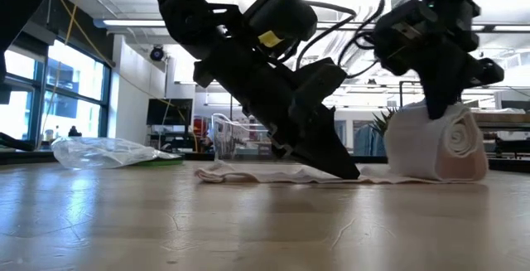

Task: Roll bandage
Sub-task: Roll the bandage

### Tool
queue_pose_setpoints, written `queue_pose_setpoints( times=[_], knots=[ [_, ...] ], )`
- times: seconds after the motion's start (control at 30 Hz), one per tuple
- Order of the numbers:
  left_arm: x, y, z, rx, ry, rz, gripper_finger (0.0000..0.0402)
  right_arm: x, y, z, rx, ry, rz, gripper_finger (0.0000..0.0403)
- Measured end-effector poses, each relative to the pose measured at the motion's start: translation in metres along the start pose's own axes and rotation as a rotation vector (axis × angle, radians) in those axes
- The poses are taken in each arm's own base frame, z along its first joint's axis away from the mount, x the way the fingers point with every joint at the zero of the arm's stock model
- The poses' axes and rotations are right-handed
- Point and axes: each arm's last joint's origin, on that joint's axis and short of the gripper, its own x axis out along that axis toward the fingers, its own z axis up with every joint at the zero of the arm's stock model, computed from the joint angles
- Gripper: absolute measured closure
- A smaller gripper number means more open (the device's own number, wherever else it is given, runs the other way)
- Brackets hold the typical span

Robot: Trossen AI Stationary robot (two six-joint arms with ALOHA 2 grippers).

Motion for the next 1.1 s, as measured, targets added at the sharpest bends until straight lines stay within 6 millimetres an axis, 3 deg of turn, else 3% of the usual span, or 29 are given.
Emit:
queue_pose_setpoints(
  times=[0.4,0.57,0.67,0.93,1.1],
  knots=[
    [0.000,0.000,0.000,-0.001,0.003,-0.005,0.0402,0.029,0.032,0.019,0.012,-0.021,-0.033,0.0403],
    [0.000,0.000,0.000,0.000,0.003,-0.009,0.0402,0.021,0.041,0.024,-0.007,-0.099,0.029,0.0393],
    [-0.001,0.000,0.000,-0.001,0.002,-0.009,0.0402,0.021,0.039,0.026,-0.018,-0.095,0.022,0.0364],
    [-0.001,0.000,0.000,-0.003,0.006,-0.008,0.0402,0.020,0.039,0.026,-0.029,-0.058,0.040,0.0241],
    [-0.005,0.001,0.002,-0.025,0.014,-0.002,0.0402,0.003,0.036,0.023,-0.072,-0.117,0.050,0.0210]
  ],
)
